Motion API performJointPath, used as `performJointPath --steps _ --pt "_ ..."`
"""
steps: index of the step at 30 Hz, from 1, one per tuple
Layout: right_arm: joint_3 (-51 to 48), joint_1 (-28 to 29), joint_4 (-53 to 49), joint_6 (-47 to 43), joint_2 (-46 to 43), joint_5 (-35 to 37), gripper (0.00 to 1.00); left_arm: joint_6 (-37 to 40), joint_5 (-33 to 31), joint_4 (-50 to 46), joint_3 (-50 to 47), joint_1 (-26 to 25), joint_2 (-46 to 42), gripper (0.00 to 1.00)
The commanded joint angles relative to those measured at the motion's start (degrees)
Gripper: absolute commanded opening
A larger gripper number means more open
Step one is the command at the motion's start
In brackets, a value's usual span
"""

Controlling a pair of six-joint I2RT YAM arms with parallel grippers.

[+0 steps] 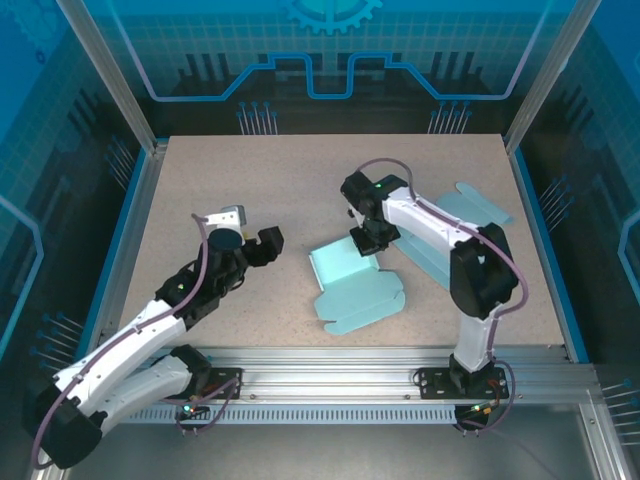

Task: Fold the paper box

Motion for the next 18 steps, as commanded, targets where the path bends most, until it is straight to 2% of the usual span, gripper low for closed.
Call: performJointPath --steps 1,8,14,18 --pt "4.4 0.7 -6.5 -0.4 3.4 0.9 0.00 -1.1 1.3 -1.7 -0.8 0.8 -1.6 0.85" --pt "12.7 0.6 -10.5 -2.1 12.8 2.6 0.00 -0.8 1.3 -1.6 -1.0 1.3 -1.7 0.86" --pt "18.6 0.0 -11.8 -3.2 19.4 2.1 0.14 0.2 1.1 -1.6 -0.9 1.7 -1.5 0.86" --pt "21.2 -0.1 -11.9 -3.6 22.1 2.1 0.18 0.6 1.0 -1.6 -0.6 2.0 -1.4 0.86"
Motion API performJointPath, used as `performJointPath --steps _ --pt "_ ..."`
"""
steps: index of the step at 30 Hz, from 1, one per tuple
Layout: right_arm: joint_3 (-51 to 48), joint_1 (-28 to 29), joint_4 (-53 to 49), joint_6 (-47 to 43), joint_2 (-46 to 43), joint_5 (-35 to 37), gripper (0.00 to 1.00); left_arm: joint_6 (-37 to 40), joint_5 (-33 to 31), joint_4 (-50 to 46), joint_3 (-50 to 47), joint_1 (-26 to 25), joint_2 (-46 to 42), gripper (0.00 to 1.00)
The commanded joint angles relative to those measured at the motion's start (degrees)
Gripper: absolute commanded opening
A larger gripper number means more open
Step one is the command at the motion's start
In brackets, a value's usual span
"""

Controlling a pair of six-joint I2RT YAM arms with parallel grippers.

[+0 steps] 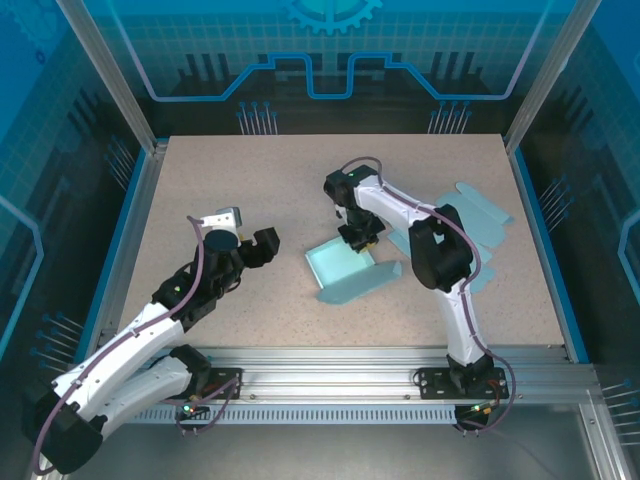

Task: Fold the paper box

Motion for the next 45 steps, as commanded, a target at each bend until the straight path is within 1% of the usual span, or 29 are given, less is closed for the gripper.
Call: performJointPath --steps 1,4,8,10,12,13,16,21,26,29,31,34,39,45 --pt "2.6 -0.2 -2.1 -1.0 3.0 0.3 0.19 0.7 0.9 -0.5 0.0 0.6 -0.3 0.86" --pt "3.5 -0.3 -2.1 -1.3 3.9 0.7 0.20 0.9 1.0 -0.4 -0.1 0.7 -0.3 0.86" --pt "3.6 -0.3 -1.3 -1.5 4.2 2.0 0.16 1.1 1.2 -0.2 -0.4 0.7 -0.2 0.86" --pt "3.5 -0.1 -1.2 -1.4 4.6 4.3 0.14 1.1 1.2 0.2 -0.6 0.8 -0.4 0.86" --pt "3.4 0.5 -1.5 -1.2 4.8 8.4 0.13 1.2 1.2 0.5 -0.7 0.7 -0.3 0.86" --pt "3.2 0.8 -1.6 -0.9 6.8 10.3 0.13 1.3 1.2 0.7 -0.8 0.8 -0.3 0.86" --pt "2.0 1.4 -0.9 -0.1 8.8 14.2 0.13 1.6 1.2 1.4 -0.9 0.9 -0.3 0.86" --pt "-0.2 2.7 1.7 1.2 11.5 16.4 0.14 2.0 1.0 1.8 -0.9 0.8 -0.1 0.86" --pt "-0.1 4.4 2.1 4.7 14.3 21.5 0.15 2.2 0.5 2.7 -1.1 0.9 -0.1 0.86" --pt "-0.9 4.5 3.1 7.5 15.0 23.0 0.12 2.2 0.4 3.3 -1.2 0.9 0.1 0.86" --pt "-1.9 4.6 4.1 9.5 14.6 25.2 0.10 2.2 0.4 3.6 -1.0 0.9 0.2 0.86" --pt "-2.4 5.0 5.8 10.8 14.1 26.4 0.09 2.2 0.4 4.2 -1.0 0.8 0.3 0.86" --pt "-1.3 6.5 6.9 9.9 13.3 26.0 0.13 2.0 0.9 4.2 -0.6 0.9 0.6 0.85" --pt "0.6 7.9 5.6 6.7 9.3 25.7 0.23 2.1 0.8 3.9 -0.5 0.8 0.6 0.86"
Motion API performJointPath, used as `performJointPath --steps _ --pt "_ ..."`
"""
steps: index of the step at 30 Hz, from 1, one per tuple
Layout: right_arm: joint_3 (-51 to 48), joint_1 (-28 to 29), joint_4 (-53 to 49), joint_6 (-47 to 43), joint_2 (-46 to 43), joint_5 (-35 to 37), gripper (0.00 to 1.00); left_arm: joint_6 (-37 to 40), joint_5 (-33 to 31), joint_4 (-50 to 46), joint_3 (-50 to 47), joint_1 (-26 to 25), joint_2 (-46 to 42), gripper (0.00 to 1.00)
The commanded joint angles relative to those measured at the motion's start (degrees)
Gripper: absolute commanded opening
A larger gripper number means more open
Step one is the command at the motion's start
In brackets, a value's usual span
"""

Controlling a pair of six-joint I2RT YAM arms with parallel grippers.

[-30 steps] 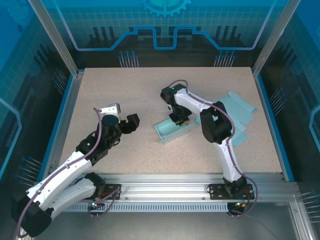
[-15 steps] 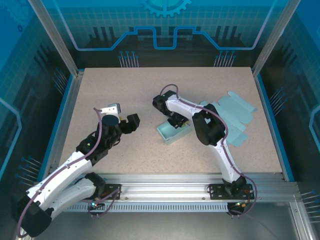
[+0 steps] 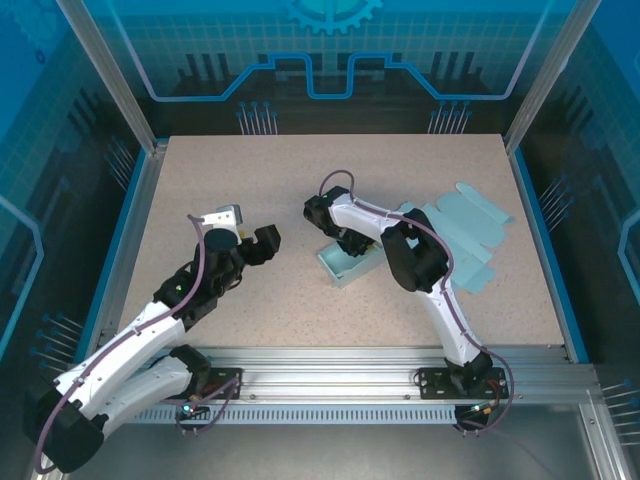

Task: Fold the paper box

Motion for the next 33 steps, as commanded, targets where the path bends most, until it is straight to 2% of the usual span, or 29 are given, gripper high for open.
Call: performJointPath --steps 1,11,12,13,14,33 --pt "0.3 1.5 5.4 -0.5 1.0 -3.1 0.26 1.6 0.1 0.8 0.0 0.5 0.1 0.86" --pt "2.9 1.2 3.7 -2.7 -0.9 -4.9 0.57 2.6 0.8 -0.9 1.4 0.5 1.2 0.86" --pt "3.4 1.3 3.1 -2.8 -0.6 -5.0 0.67 2.7 0.8 -1.0 1.3 0.5 1.2 0.86" --pt "3.8 1.3 2.6 -3.0 -0.6 -5.0 0.97 2.9 0.7 -1.2 1.4 0.5 1.0 0.86" --pt "4.2 1.3 2.2 -3.1 -0.5 -5.1 1.00 3.0 0.7 -1.2 1.4 0.6 1.0 0.86" --pt "11.5 3.5 -3.6 -4.7 -13.8 -5.0 1.00 4.4 1.3 -4.5 3.2 1.1 5.4 0.86"
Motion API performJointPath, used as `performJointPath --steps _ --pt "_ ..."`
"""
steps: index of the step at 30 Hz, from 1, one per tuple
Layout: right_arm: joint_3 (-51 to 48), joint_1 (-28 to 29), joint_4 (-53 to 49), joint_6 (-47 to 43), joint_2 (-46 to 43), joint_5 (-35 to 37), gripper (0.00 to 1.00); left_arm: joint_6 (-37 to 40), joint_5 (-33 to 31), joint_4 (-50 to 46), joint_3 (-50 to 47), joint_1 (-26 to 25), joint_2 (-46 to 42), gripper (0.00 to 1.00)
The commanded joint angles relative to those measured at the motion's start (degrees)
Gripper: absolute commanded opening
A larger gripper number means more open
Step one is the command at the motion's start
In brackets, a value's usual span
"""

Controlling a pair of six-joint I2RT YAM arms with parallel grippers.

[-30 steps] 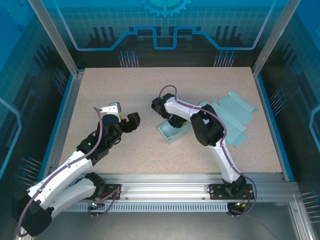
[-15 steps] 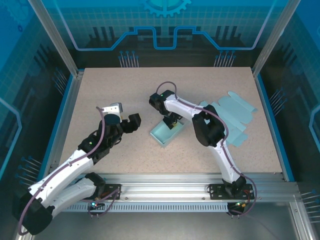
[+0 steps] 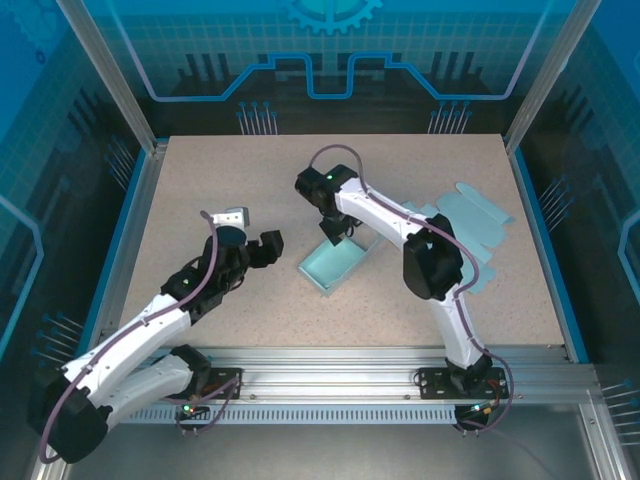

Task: Fold the paper box

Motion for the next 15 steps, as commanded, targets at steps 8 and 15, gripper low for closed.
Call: performJointPath --steps 8,15 --pt "2.3 3.7 -5.0 2.8 -15.7 5.1 1.00 5.0 0.9 -3.3 4.7 4.4 8.1 0.86" --pt "-14.7 3.9 -1.1 10.7 -36.1 9.4 1.00 8.9 1.1 -4.6 8.7 6.8 17.1 0.86"
